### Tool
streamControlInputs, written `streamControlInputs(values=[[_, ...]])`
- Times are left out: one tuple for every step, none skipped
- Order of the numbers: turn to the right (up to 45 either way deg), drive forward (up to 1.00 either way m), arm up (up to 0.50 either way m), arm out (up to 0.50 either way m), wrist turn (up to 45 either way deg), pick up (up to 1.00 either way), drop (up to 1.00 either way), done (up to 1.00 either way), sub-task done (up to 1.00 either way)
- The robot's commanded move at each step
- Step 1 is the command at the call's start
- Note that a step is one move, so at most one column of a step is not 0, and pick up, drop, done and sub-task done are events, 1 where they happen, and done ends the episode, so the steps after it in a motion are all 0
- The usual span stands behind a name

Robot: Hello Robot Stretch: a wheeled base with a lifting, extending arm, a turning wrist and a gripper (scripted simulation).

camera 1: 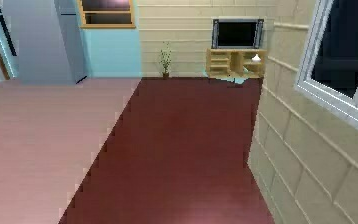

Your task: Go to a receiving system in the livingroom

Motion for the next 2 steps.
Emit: streamControlInputs(values=[[0.0,1.0,0.0,0.0,0.0,0.0,0.0,0.0,0.0],[0.0,1.0,0.0,0.0,0.0,0.0,0.0,0.0,0.0]])
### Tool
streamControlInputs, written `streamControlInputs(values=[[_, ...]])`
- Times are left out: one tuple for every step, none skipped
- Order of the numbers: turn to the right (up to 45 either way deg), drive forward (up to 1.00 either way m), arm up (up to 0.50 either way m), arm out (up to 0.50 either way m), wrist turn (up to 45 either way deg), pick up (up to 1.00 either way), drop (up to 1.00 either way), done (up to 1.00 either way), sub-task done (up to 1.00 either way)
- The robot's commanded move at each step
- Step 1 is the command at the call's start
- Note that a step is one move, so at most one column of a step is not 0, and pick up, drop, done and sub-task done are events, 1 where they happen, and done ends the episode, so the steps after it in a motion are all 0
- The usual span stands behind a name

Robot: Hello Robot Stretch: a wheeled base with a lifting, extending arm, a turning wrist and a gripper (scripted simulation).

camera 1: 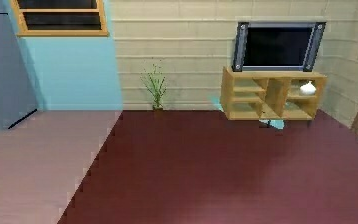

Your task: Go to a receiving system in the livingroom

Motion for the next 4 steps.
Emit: streamControlInputs(values=[[3.0,0.0,0.0,0.0,0.0,0.0,0.0,0.0,0.0],[0.0,1.0,0.0,0.0,0.0,0.0,0.0,0.0,0.0],[0.0,1.0,0.0,0.0,0.0,0.0,0.0,0.0,0.0],[45.0,0.0,0.0,0.0,0.0,0.0,0.0,0.0,0.0]])
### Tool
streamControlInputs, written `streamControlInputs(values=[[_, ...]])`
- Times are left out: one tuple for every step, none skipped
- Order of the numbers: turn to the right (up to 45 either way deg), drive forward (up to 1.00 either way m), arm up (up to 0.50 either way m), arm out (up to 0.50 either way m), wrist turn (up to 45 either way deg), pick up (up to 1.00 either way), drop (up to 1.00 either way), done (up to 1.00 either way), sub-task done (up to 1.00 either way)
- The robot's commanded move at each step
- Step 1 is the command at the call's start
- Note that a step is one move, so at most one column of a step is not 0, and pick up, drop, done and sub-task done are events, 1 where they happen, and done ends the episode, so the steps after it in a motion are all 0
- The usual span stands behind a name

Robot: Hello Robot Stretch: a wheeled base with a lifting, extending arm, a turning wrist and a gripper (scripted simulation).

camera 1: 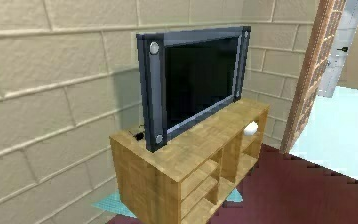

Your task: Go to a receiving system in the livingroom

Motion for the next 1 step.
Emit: streamControlInputs(values=[[0.0,0.0,0.0,0.0,0.0,0.0,0.0,1.0,0.0]])
